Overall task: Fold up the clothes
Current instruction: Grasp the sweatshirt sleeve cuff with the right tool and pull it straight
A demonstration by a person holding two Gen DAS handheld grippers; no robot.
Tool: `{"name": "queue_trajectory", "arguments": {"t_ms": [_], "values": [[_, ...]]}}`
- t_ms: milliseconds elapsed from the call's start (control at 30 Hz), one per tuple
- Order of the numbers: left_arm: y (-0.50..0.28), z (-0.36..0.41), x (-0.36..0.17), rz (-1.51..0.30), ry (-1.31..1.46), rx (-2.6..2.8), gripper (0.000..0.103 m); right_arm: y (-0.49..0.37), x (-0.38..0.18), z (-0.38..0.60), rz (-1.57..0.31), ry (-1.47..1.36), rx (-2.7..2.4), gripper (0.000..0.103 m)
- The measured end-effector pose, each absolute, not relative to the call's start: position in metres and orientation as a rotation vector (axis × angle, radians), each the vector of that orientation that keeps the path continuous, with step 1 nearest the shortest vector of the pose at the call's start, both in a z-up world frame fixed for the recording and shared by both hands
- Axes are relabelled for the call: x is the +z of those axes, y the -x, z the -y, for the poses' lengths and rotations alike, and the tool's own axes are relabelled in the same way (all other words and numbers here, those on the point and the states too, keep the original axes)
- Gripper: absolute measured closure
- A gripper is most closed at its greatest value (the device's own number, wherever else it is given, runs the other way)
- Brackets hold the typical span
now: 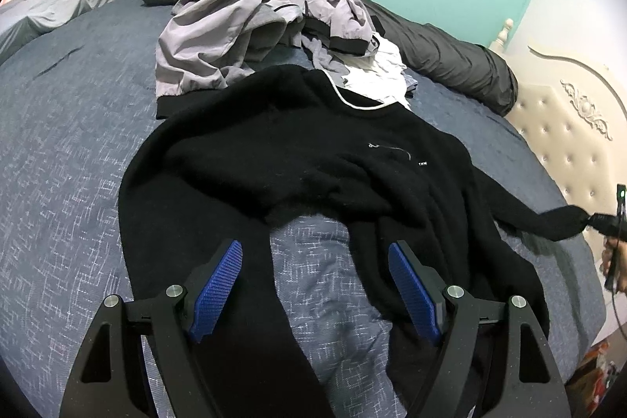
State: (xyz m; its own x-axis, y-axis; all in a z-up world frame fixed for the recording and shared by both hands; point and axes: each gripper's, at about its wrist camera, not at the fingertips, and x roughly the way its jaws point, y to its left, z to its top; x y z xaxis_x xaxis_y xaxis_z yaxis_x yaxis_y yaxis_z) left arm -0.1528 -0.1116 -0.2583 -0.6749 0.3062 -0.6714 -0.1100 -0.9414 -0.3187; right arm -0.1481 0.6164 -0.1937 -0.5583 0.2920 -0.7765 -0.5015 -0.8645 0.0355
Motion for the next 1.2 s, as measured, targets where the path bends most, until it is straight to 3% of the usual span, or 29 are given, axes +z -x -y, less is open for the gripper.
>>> {"name": "queue_trajectory", "arguments": {"t_ms": [333, 533, 700, 933, 1200], "values": [[0.156, 0.107, -0.263, 0.363, 1.154, 2.642, 0.022, 0.144, -0.188, -0.648, -0.338, 1.043, 2.37, 0.093], [0.159, 0.106, -0.265, 0.372, 1.167, 2.634, 0.022, 0.145, -0.242, -0.656, -0.479, 1.228, 2.281, 0.089], [0.158, 0.107, -0.258, 0.38, 1.151, 2.639, 0.022, 0.118, -0.246, -0.654, -0.593, 1.139, 2.274, 0.082], [0.151, 0.111, -0.231, 0.385, 1.135, 2.661, 0.022, 0.098, -0.234, -0.594, -0.676, 1.186, 2.469, 0.064], [0.124, 0.14, -0.195, 0.378, 1.24, 2.628, 0.022, 0.09, -0.223, -0.488, -0.696, 1.328, 2.725, 0.063]]}}
